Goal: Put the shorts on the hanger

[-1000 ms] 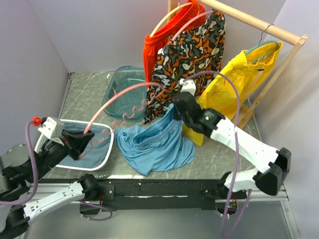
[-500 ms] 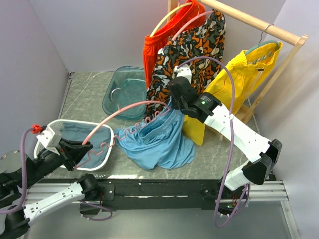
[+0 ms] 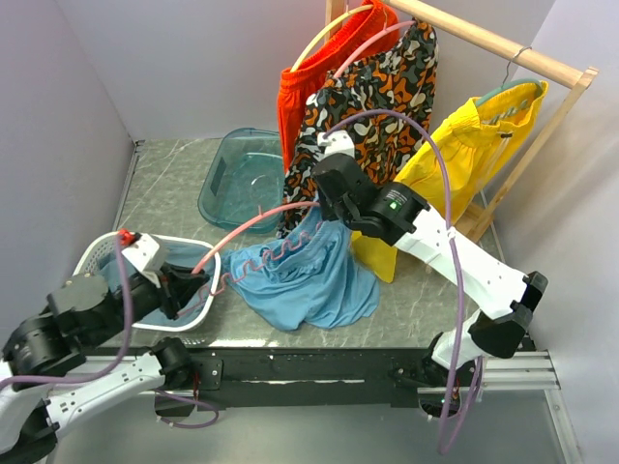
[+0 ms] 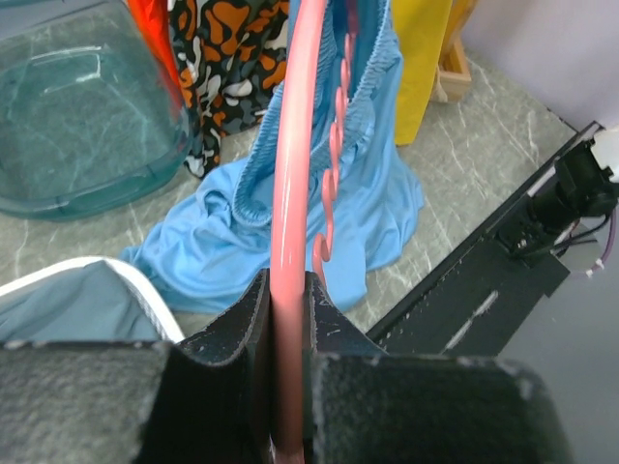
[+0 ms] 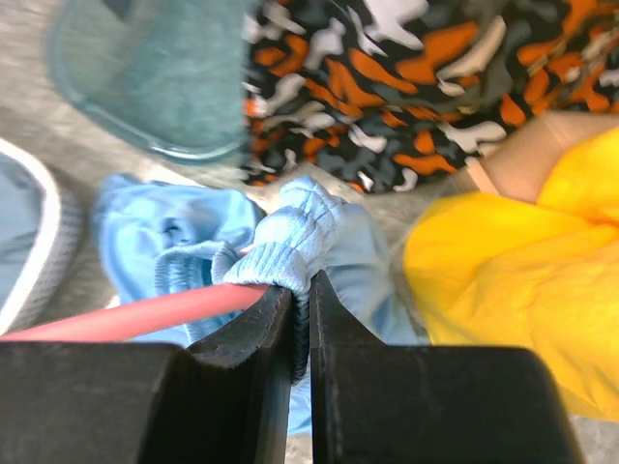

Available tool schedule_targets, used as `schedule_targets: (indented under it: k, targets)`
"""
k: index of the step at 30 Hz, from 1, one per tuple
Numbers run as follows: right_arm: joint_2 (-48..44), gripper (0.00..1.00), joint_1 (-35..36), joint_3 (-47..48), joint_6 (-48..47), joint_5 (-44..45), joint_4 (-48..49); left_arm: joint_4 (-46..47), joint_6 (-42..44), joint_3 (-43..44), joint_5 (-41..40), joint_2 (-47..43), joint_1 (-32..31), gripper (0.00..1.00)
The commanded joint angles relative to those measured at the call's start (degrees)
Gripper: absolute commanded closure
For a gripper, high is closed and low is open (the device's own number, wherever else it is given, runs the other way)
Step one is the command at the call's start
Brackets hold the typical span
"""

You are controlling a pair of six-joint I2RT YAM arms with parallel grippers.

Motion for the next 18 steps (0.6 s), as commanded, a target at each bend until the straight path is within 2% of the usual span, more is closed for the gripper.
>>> schedule_targets:
  k: [1, 5, 12, 15, 18]
  targets:
    - [1.36, 1.0, 3.51, 9.86, -0.98, 0.62, -2.29, 13.97, 1.41, -3.68, 3.44, -0.69, 2.67, 0.99]
    - [2.25, 1.0, 7.2, 13.32, 0.24, -3.14, -3.01, 21.8, 0.8, -8.86, 4.92, -4.38, 5.04, 0.99]
    - [-0.48, 0.99, 7.56, 2.44, 2.27, -4.21, 2.44, 30.94, -3.33, -17.12, 5.64, -5.97, 6.54, 0.99]
    - [-1.88, 0.98, 7.65, -0.03, 2.1, -7.27, 5.43, 35.07, -5.88, -21.07, 5.54, -7.02, 6.54, 0.99]
    - [-1.71, 0.97, 7.91, 1.35, 2.44, -8.34, 5.35, 37.37, -6.15, -23.37, 7.82, -8.69, 6.45, 0.99]
